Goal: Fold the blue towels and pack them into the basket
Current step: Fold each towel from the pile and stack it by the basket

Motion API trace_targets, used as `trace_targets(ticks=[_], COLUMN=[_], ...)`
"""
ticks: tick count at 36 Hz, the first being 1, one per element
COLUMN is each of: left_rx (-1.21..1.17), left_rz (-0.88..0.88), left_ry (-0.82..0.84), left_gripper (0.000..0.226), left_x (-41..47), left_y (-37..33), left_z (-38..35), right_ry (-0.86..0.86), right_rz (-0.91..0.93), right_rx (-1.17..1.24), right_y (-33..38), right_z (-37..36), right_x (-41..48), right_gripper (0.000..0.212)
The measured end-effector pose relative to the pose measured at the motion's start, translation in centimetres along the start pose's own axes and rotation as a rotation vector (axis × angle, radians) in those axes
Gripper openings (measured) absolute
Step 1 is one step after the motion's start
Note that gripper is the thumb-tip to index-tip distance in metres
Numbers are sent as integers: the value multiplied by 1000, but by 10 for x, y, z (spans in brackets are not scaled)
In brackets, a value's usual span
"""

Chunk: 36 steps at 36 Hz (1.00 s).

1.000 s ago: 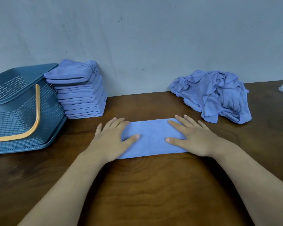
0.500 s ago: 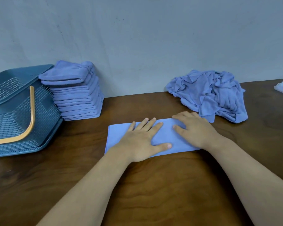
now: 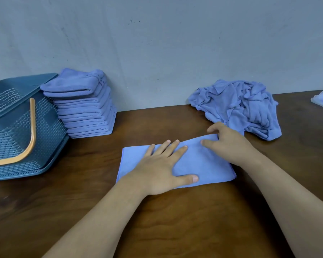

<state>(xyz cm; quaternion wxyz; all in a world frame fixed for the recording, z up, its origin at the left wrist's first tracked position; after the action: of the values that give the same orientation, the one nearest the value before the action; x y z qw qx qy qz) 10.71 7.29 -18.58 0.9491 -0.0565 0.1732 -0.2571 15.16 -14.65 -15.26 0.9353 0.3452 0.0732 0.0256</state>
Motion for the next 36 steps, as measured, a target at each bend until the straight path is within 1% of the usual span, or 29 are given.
trace_targets(ticks=[2,4,5,7,9,10,14,16,18,24,29,33,36], left_rx=[1,-3,-5,-4,-6,-7,-1,-2,-2,-32,-51,-93,-121], left_rz=[1,3,3,1,0,1,-2,-2,-3,23,106,139,148], left_ry=[1,0,-1,-4,-7,-8,-17,-21,-34,-91,-84,-86,-106], left_gripper=[106,105,105,105,105,105,104,103,102,94,94,88,87], left_x=[-1,-1,-1,-1,-2,-1,-1,-1,-2,-9,-37,-63,-74], left_y=[-1,0,-1,-1,-1,0,0,0,0,7,43,71,84], left_z=[0,1,1,2,2,2,1,0,1,7,2,-2,-4], right_ry=[34,103,137,183,206,196,77,44,40,84,85,113,99], right_rz=[34,60,71,95,115,118,91,70,61,21,-41,-27,-17], right_rx=[160,341,401,444,419,390,187,80,26,10,11,20,71], right_y=[-2,-4,-5,-5,-7,-9,-9,-5,-4,-19,-42,-42,-40], right_z=[2,3,2,-1,-10,-14,-23,-24,-24,-20,-6,-7,-7], right_x=[-2,-10,-15,-28,-41,-46,-53,-51,-47,-41,-42,-43,-44], right_gripper=[42,46,45,36,29,30,51,57,59,67,70,69,68])
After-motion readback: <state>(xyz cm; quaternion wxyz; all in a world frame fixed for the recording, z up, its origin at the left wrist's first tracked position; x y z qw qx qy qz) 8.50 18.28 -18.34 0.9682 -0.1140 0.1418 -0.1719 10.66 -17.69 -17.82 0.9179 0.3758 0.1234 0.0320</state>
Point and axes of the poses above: each hand's wrist, its own x-axis towards the middle knuckle, its own z-axis out of the back of the hand, y = z × x, the point moved 8 cm from there along x, towards the middle knuckle, and after that the axes turned 11 degrees about y, right-handed, at the moved point
